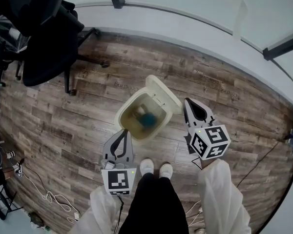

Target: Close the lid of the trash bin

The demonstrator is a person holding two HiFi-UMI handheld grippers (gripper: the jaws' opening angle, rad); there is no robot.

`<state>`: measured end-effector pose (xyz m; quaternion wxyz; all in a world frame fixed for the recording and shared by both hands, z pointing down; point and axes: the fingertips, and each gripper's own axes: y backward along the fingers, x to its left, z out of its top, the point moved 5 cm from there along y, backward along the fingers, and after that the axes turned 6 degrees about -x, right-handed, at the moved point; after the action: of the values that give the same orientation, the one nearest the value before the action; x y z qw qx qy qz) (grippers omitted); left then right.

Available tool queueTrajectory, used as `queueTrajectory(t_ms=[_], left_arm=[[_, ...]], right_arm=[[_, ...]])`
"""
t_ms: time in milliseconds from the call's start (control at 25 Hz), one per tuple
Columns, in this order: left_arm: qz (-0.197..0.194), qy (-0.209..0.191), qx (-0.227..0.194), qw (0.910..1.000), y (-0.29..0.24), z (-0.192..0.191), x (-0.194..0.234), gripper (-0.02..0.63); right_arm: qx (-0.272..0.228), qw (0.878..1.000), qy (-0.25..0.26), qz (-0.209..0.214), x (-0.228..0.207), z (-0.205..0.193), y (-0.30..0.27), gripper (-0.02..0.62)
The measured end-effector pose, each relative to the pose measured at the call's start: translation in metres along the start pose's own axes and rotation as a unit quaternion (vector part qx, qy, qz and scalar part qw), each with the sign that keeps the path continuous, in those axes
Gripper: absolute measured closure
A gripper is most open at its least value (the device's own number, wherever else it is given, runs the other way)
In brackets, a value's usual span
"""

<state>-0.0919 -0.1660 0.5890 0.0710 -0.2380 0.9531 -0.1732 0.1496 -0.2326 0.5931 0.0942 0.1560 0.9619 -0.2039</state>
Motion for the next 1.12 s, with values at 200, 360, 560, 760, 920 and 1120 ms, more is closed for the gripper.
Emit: queueTrajectory(t_ms=[200, 360, 560, 760, 920, 1120], left_arm=[[0.004, 0.019, 0.011, 0.9998, 0.004, -0.003, 0.001, 0.598], [0.009, 0.022, 0.011, 0.9996, 0.008, -0.01, 0.002, 0.598], [0.014, 0.034, 0.011, 0.9993, 0.009, -0.017, 0.005, 0.598], [0.002, 0.049, 0.014, 0.9987, 0.006, -0.009, -0.001, 0.598], [-0.012, 0.034, 0.004, 0.9993, 0.001, -0.016, -0.007, 0.598], [-0.039, 0.018, 0.015, 0.999, -0.011, -0.022, -0.013, 0.598]], right_arm=[[0.009, 1.0, 0.003, 0.027, 0.026, -0.01, -0.001, 0.572], [0.023, 0.998, 0.007, 0.052, 0.053, -0.026, -0.001, 0.572], [0.033, 0.998, -0.006, 0.061, 0.077, -0.045, 0.001, 0.572], [0.048, 0.997, -0.011, 0.067, 0.097, -0.064, 0.003, 0.572], [0.06, 0.996, -0.02, 0.07, 0.108, -0.078, 0.002, 0.572], [0.079, 0.994, -0.021, 0.075, 0.118, -0.098, -0.002, 0.572]])
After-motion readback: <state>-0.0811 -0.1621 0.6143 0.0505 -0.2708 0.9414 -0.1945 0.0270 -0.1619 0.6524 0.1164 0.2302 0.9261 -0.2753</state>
